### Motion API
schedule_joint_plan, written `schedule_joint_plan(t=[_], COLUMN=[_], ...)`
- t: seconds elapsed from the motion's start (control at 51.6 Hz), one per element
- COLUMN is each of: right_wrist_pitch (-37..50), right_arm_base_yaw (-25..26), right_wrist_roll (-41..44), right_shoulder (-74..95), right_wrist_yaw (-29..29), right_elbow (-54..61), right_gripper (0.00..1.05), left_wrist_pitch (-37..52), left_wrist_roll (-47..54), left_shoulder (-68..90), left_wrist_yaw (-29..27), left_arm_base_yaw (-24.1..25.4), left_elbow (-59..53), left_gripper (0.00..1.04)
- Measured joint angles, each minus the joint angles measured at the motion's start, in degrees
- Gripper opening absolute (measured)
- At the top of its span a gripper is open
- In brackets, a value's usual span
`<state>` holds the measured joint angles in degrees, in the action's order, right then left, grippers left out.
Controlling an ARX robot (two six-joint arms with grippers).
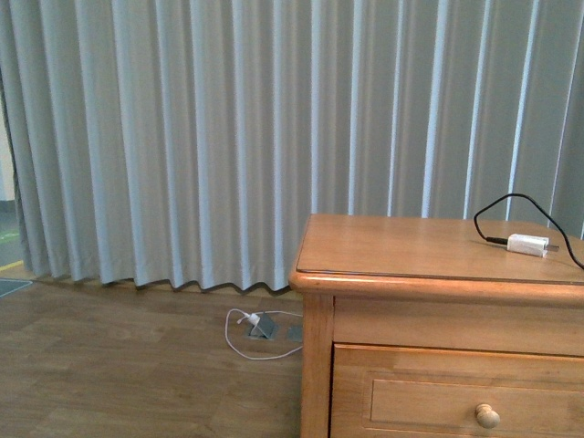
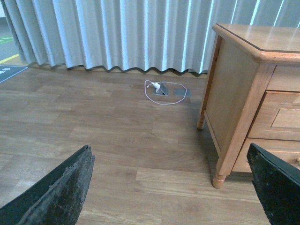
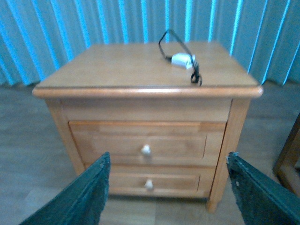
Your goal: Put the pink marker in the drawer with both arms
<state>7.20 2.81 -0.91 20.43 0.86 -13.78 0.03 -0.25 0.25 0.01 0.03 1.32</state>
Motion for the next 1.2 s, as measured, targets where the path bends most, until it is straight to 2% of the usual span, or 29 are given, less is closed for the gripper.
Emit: schedule_joint_plan(t=[0.078, 0.291, 0.581, 0.659, 0.717, 1.202], right_wrist_pitch=[0.2, 0.6, 0.1, -6.0, -7.4, -7.4], right_arm_base_yaw=[-2.3, -2.6, -2.6, -2.6, -2.6, -2.6], right_wrist_roll=[0.3, 0.6, 0.7, 0.7, 0.7, 0.7], right_shoulder=[-1.3, -4.8, -9.0, -13.9, -16.7, -20.2], right_wrist_yaw=[-0.3, -0.8, -0.8, -0.8, -0.8, -0.8], right_elbow=[2.4, 6.3, 9.6, 9.9, 10.5, 13.4], right_gripper=[0.4, 0.01, 0.01, 0.01, 0.01, 0.01], left_wrist_pitch=[0.0, 0.0, 0.0, 0.0, 0.0, 0.0], left_wrist_roll=[0.0, 0.0, 0.0, 0.0, 0.0, 0.0], left_shoulder=[0.0, 0.0, 0.0, 0.0, 0.0, 0.0], left_wrist_yaw=[0.0, 0.0, 0.0, 0.0, 0.0, 0.0], left_arm_base_yaw=[0.0, 0.0, 0.0, 0.0, 0.0, 0.0], left_elbow=[0.0, 0.0, 0.0, 0.0, 0.0, 0.0], left_gripper=[0.99, 0.99, 0.99, 0.99, 0.99, 0.99])
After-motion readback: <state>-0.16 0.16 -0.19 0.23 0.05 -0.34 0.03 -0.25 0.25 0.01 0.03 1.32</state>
